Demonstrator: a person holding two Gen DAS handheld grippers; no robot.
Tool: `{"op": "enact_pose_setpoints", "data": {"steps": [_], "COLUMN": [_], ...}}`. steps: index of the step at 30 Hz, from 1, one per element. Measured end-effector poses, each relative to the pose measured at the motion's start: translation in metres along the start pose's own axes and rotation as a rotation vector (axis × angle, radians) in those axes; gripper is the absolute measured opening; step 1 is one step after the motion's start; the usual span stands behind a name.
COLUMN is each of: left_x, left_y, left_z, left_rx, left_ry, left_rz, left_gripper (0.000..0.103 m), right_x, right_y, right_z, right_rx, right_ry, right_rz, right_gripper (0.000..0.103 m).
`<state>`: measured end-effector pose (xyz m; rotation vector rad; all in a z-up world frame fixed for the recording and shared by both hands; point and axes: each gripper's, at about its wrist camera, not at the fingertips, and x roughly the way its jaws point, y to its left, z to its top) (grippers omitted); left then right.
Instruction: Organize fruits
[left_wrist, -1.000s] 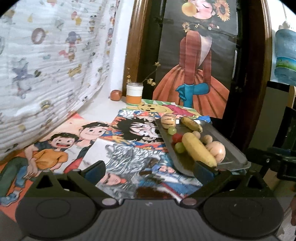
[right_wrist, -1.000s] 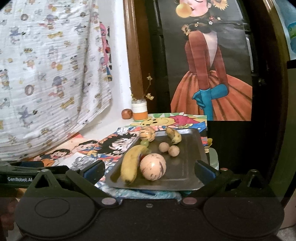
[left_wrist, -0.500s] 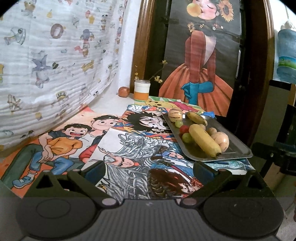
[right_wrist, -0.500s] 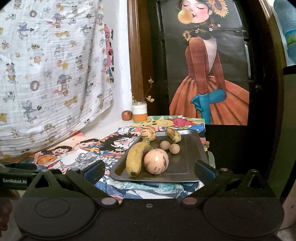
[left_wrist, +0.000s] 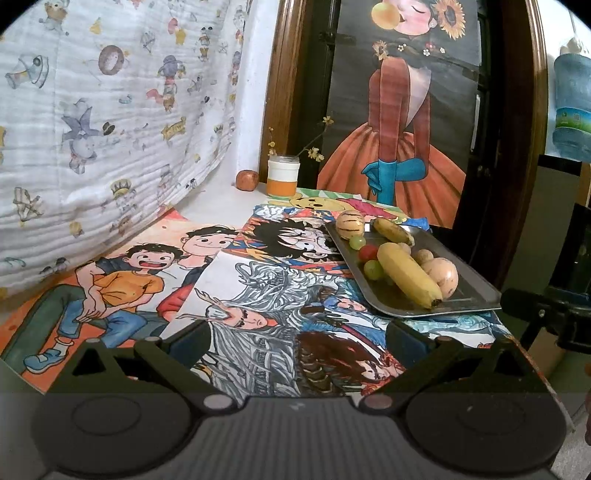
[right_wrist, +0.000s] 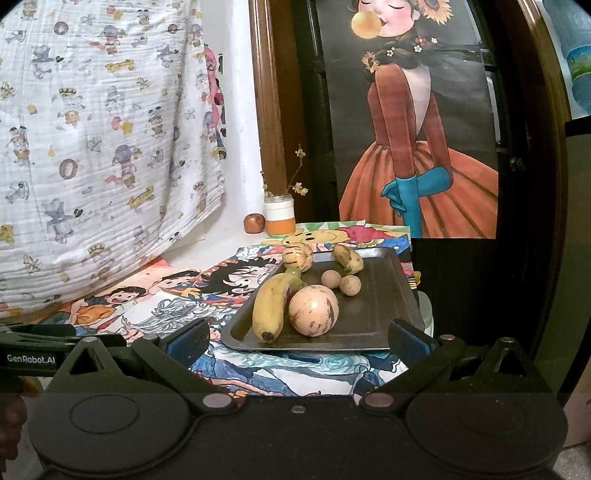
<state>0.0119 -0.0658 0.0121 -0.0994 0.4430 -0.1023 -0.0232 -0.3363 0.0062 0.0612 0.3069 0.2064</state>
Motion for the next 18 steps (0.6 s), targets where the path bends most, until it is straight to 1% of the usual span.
{"op": "enact_pose_setpoints", "data": {"steps": [9,12,16,18], "left_x": [0.0004,0.001,-0.0014,-0.0021], "left_y": [0.0013,0.0009,0.0039,0.0051], "left_z": [-0.0006,-0.001,-0.0013,-0.0015], "left_rx": [-0.005,-0.005,-0.025,-0.034], "left_ry": [0.005,0.009,-0.008,-0.016], "left_rz": [0.005,0.023,0.022,0.006], "left_gripper": [0.103,0.103,0.103,0.103], "right_x": [0.0003,0.0,0.0001,0.0003], "right_y": [-0.0002,0.0002,0.0007,0.0014], "right_z": [-0.0006,-0.0006,-0.0009,-0.0016], "right_rx": [0.001,0.001,0.002,0.002], "right_ry": [0.002,0.001,0.002,0.004], "right_rz": [0.001,0.0,0.0,0.001], "right_gripper": [0.102,0.102,0.102,0.102]}}
